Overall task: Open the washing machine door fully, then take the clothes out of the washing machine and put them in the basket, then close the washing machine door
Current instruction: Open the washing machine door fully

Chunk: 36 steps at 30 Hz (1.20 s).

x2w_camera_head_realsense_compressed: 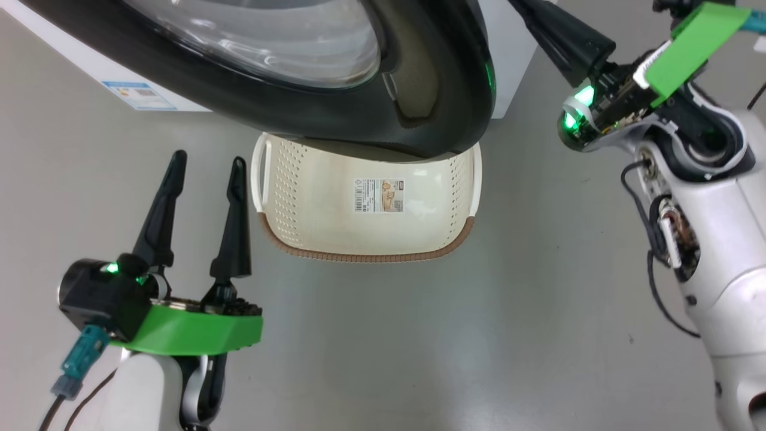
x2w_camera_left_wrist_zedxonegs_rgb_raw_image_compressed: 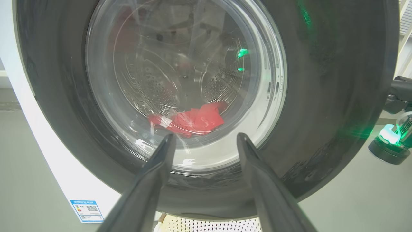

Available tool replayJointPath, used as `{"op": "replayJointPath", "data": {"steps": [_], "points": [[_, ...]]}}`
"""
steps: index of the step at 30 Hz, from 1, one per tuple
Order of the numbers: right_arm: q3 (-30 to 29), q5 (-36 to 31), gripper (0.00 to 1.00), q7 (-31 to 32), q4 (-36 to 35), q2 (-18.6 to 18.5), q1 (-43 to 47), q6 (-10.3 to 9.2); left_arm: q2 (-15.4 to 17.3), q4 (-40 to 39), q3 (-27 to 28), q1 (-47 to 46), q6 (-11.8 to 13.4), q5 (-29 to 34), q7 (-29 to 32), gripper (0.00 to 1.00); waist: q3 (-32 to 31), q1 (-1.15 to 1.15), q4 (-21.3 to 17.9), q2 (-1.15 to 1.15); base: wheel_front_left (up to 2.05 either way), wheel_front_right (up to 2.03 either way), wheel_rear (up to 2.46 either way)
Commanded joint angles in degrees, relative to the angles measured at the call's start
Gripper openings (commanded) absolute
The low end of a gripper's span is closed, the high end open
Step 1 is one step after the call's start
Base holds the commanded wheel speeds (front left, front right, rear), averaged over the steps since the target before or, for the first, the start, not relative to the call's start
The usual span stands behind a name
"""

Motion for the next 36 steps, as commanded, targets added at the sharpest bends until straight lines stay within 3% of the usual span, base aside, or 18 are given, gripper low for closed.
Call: {"op": "replayJointPath", "data": {"steps": [1,12,27,36], "points": [[1.45,1.20,0.00,2.04,0.32,-0.12,-2.30,0.37,1.09,-1.26,1.53,0.54,0.25,0.51,-0.25,1.00,0.23,0.00,0.20,0.00,0.00,0.00,0.00],[6.26,4.43,0.00,9.65,3.34,-1.40,-6.08,0.37,1.09,-1.22,1.33,0.34,0.46,0.79,-0.25,1.00,0.65,0.00,0.70,0.00,0.00,0.00,0.00],[9.61,6.11,0.00,10.76,-0.34,-1.34,-0.66,0.37,1.09,-0.13,1.30,1.31,0.84,1.56,-0.25,1.00,-2.75,0.00,1.31,0.00,0.00,0.00,0.00],[12.43,7.01,0.00,11.58,-0.25,-0.85,3.52,0.37,1.09,0.48,0.78,3.42,1.35,1.41,-0.25,1.00,-6.84,0.00,3.59,0.00,0.00,0.00,0.00]]}}
